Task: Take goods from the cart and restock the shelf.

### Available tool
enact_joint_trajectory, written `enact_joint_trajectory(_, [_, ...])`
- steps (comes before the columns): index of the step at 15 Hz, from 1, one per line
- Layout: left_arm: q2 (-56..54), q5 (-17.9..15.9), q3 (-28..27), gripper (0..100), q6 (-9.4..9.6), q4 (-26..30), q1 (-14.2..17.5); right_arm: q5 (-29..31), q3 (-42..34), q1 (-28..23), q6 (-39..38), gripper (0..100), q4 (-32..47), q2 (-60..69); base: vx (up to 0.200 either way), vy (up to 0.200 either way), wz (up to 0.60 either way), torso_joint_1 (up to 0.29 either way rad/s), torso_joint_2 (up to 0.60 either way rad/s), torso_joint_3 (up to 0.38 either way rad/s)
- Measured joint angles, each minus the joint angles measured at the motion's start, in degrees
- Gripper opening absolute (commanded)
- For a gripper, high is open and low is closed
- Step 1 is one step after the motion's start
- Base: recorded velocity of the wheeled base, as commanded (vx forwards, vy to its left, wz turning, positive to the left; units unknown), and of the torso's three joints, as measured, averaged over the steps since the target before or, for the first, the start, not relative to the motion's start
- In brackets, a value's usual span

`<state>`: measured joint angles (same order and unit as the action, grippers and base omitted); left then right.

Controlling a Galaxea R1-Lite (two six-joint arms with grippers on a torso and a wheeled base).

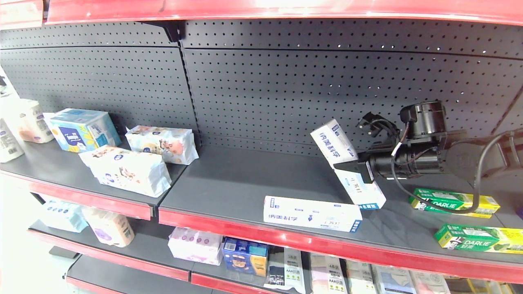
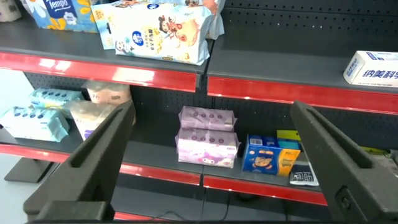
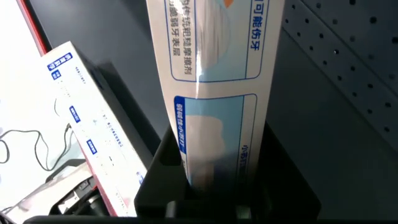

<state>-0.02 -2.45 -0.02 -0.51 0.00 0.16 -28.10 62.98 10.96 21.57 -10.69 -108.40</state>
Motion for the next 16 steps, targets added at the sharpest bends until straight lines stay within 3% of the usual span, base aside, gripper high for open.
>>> enact_joint_trajectory(11, [0.00, 0.00, 0.02, 100, 0.00, 0.00, 0.00, 0.32, -0.88, 0.91, -2.24, 0, -0.11, 1.27, 0.000, 0.000, 0.00, 0.000, 0.00, 0.000])
enact_joint_trajectory(16, [0.00, 0.00, 0.02, 100, 0.00, 0.00, 0.02, 0.65, 7.94, -1.12, -0.28, 0, 2.55, -2.96, 0.000, 0.000, 0.00, 0.000, 0.00, 0.000])
